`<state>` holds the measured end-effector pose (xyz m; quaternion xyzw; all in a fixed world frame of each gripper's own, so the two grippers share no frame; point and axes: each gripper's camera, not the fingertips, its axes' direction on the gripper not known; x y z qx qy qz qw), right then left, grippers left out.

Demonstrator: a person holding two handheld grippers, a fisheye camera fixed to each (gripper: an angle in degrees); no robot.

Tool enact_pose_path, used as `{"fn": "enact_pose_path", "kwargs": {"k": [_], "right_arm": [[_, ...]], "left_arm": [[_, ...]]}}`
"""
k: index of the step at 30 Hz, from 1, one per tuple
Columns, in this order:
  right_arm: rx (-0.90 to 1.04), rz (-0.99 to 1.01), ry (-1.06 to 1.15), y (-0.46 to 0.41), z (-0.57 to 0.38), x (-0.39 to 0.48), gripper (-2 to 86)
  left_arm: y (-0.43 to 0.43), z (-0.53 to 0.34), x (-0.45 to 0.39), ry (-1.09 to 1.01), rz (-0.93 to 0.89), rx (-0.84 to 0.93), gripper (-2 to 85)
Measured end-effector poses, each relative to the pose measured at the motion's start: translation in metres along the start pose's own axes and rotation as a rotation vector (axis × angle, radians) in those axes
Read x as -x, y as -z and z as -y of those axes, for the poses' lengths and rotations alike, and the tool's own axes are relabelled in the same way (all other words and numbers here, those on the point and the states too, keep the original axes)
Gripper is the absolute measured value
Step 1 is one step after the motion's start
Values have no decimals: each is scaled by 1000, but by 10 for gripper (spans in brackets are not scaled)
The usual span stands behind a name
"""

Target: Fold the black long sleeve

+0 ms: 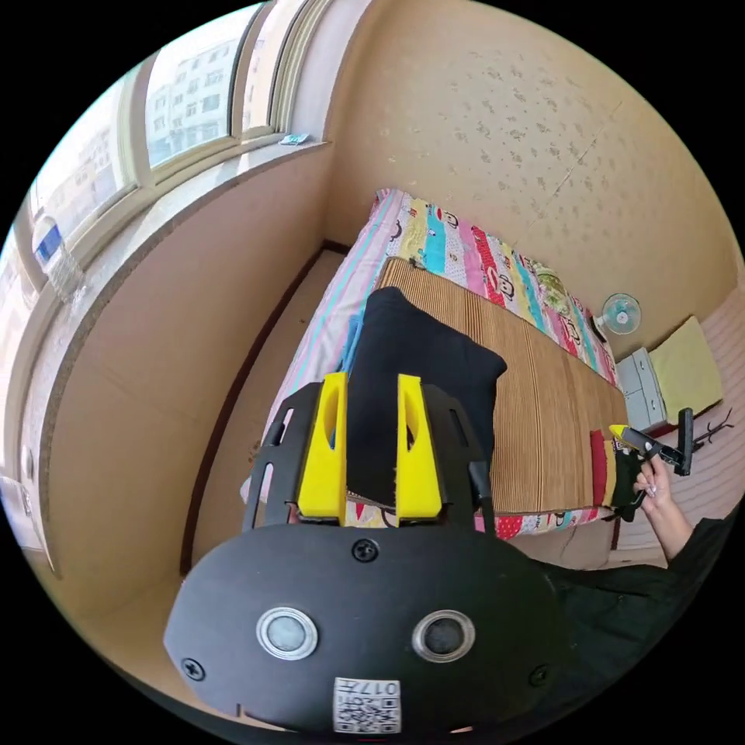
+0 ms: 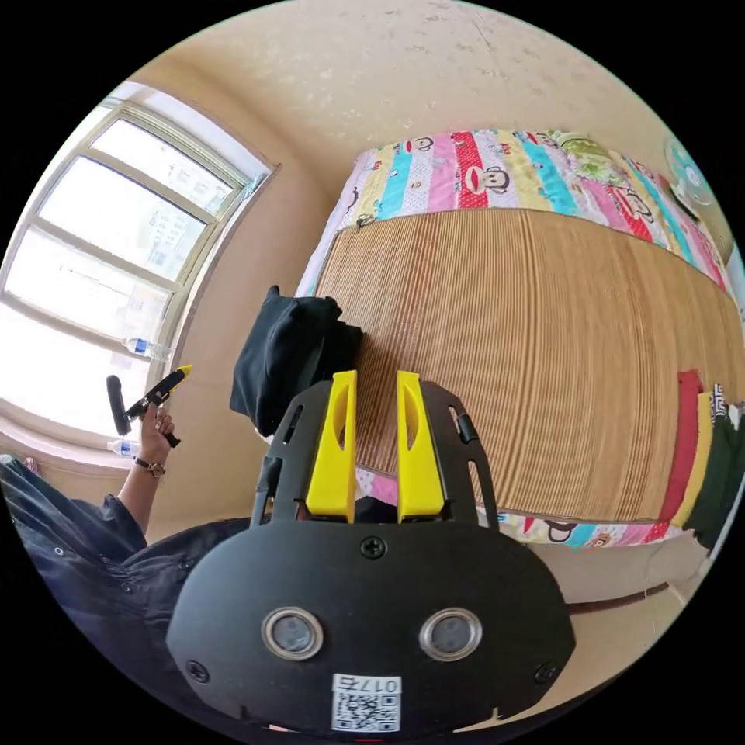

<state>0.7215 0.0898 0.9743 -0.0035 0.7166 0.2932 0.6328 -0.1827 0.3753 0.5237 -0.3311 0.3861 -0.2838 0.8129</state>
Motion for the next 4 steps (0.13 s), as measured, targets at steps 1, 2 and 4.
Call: {"fn": "enact_pose_path", "kwargs": {"k": [1,2,4], "right_arm": [[-23,-28,11,15,0,1,75],[-68,-79,23,43,0,2,71],[-131,-145,29,80,0,2,66]], "left_arm": [[4,-4,-27,-41,0,-51,89],[5,-6,-40,-57,-10,-76,85],[6,-9,-95,-144,-112,-139,79]]}}
